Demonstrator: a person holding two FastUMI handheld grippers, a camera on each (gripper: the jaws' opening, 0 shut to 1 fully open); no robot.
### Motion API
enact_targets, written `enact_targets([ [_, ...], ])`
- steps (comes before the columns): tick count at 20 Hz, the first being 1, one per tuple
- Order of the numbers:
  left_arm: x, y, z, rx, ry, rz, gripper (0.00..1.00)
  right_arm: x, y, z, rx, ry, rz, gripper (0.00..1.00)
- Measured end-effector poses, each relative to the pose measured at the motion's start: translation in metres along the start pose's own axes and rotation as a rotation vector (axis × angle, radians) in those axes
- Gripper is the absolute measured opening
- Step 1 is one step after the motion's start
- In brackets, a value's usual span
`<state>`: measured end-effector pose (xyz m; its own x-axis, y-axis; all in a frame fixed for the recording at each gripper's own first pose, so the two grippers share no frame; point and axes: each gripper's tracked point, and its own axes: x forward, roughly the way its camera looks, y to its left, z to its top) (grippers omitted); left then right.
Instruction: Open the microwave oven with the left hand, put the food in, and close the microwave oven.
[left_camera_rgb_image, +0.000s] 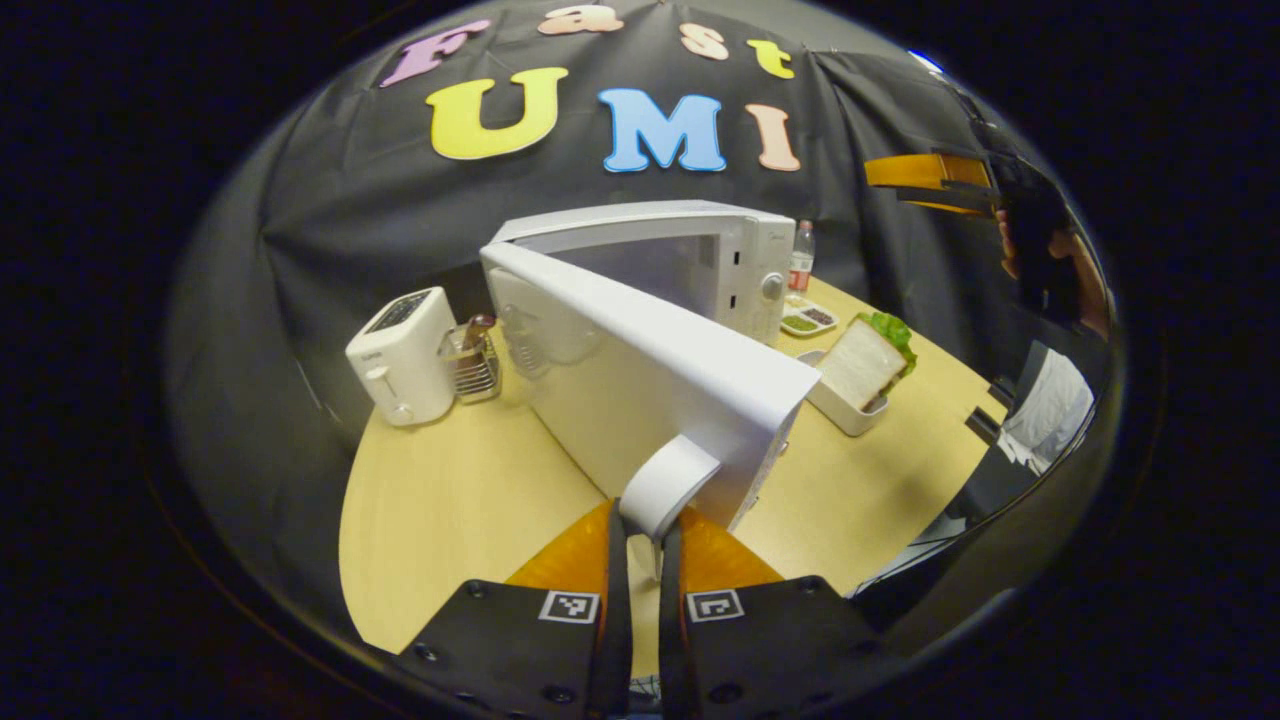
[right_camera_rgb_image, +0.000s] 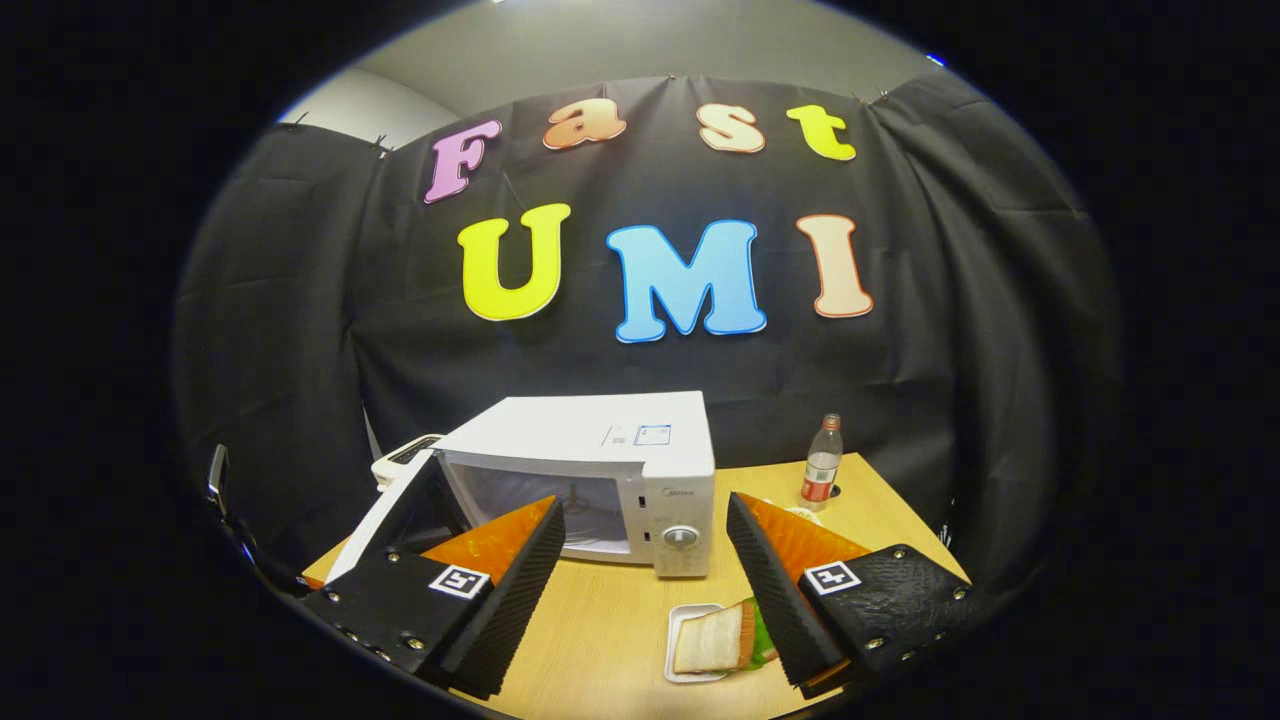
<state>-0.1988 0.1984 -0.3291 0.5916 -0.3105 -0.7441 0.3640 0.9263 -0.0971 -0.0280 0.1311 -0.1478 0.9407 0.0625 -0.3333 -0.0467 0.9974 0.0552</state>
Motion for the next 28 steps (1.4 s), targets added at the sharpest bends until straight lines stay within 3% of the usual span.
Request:
enact_targets([
  [8,-0.030,0.092,-0.027,-0.003,0.028,0.052,0.18,0.020,0.015,-0.021,-0.025,0.075,-0.004,0.98],
  [12,-0.033,0.104,-0.029,-0.026,0.022,0.011,0.17,0.024,0.014,-0.035,-0.059,0.122,-0.004,0.99],
  [15,-0.042,0.116,-0.027,-0.028,0.011,-0.011,0.20,0.027,0.011,-0.045,-0.047,0.160,0.006,0.99],
  [16,-0.048,0.123,-0.029,-0.023,0.009,0.000,0.29,0.027,0.009,-0.049,-0.040,0.176,0.013,0.98],
  [19,-0.069,0.147,-0.034,-0.021,-0.004,0.100,0.52,0.029,-0.007,-0.069,0.018,0.242,0.017,0.98],
  [20,-0.081,0.153,-0.034,-0.041,-0.025,0.145,0.54,0.028,-0.019,-0.074,0.025,0.261,-0.002,0.98],
  [22,-0.109,0.166,-0.021,-0.131,-0.088,0.258,0.50,0.028,-0.051,-0.090,0.029,0.305,-0.055,0.99],
  [24,-0.141,0.166,0.011,-0.189,-0.187,0.346,0.53,0.028,-0.081,-0.110,0.043,0.384,-0.101,0.98],
  [26,-0.166,0.155,0.067,-0.192,-0.314,0.407,0.48,0.027,-0.107,-0.128,0.063,0.456,-0.130,0.99],
  [28,-0.175,0.130,0.138,-0.215,-0.451,0.401,0.46,0.027,-0.119,-0.146,0.110,0.529,-0.120,0.99],
])
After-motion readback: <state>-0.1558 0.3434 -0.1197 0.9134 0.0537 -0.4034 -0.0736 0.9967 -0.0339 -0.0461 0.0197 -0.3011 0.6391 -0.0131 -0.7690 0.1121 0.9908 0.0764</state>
